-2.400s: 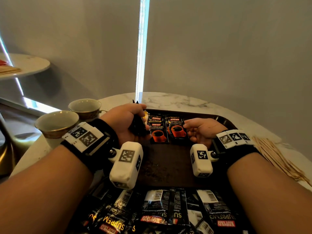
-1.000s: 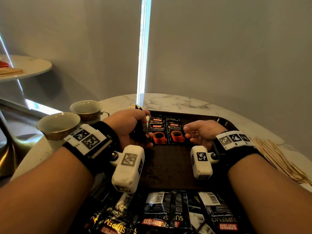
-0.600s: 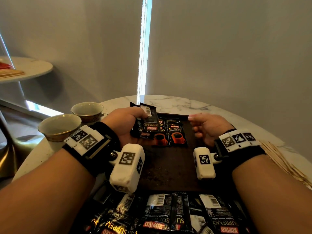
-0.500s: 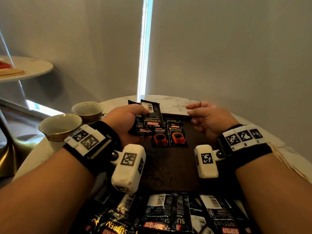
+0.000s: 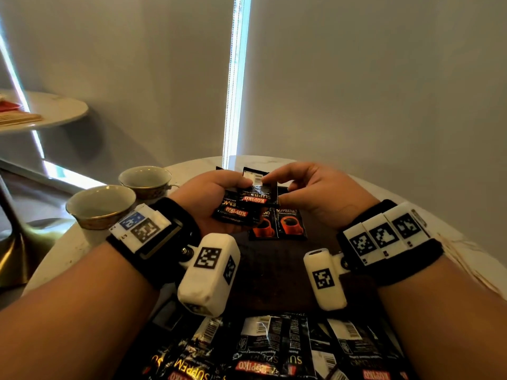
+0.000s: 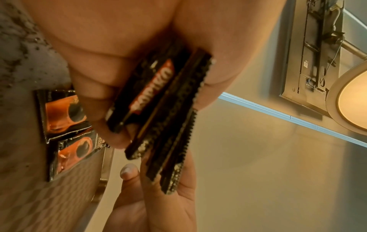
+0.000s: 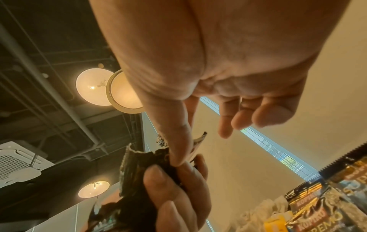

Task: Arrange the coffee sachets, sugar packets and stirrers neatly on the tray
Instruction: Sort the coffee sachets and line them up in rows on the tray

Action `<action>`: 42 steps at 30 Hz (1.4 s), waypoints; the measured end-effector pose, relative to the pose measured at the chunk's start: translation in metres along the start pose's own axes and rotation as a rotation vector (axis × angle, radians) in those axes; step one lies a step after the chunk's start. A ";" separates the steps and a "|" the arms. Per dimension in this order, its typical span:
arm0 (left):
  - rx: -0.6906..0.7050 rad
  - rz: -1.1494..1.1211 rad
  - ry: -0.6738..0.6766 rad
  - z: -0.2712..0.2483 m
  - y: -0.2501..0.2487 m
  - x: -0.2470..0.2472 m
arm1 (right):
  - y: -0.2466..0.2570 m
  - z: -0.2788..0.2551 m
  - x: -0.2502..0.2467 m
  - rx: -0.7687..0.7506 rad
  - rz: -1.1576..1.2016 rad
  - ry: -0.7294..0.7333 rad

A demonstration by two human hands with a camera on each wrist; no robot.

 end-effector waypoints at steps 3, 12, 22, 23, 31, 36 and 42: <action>-0.021 0.027 0.015 -0.001 0.002 0.002 | -0.002 0.000 0.000 0.010 0.074 -0.017; -0.037 0.000 -0.007 0.004 0.003 -0.004 | -0.012 0.003 -0.008 -0.010 0.283 -0.127; -0.040 0.125 -0.197 0.008 0.001 -0.029 | -0.082 0.004 -0.008 0.361 0.405 -0.225; -0.048 0.152 -0.207 0.008 0.002 -0.029 | -0.087 0.002 -0.006 0.398 0.423 -0.227; -0.102 0.191 -0.204 0.004 0.009 -0.026 | -0.099 -0.006 0.006 0.551 0.319 -0.109; -0.105 0.218 -0.200 0.003 0.010 -0.024 | -0.099 -0.008 0.008 0.576 0.284 -0.085; -0.113 0.261 -0.202 0.002 0.012 -0.022 | -0.096 -0.009 0.007 0.591 0.244 -0.069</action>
Point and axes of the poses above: each hand's wrist, its own z-axis towards the middle knuckle, its own x-axis out of the palm, y = z × x, the point moved 10 cm from there along z, towards the middle knuckle, and after that the axes turned 3 degrees about -x, right-handed, at the moved point
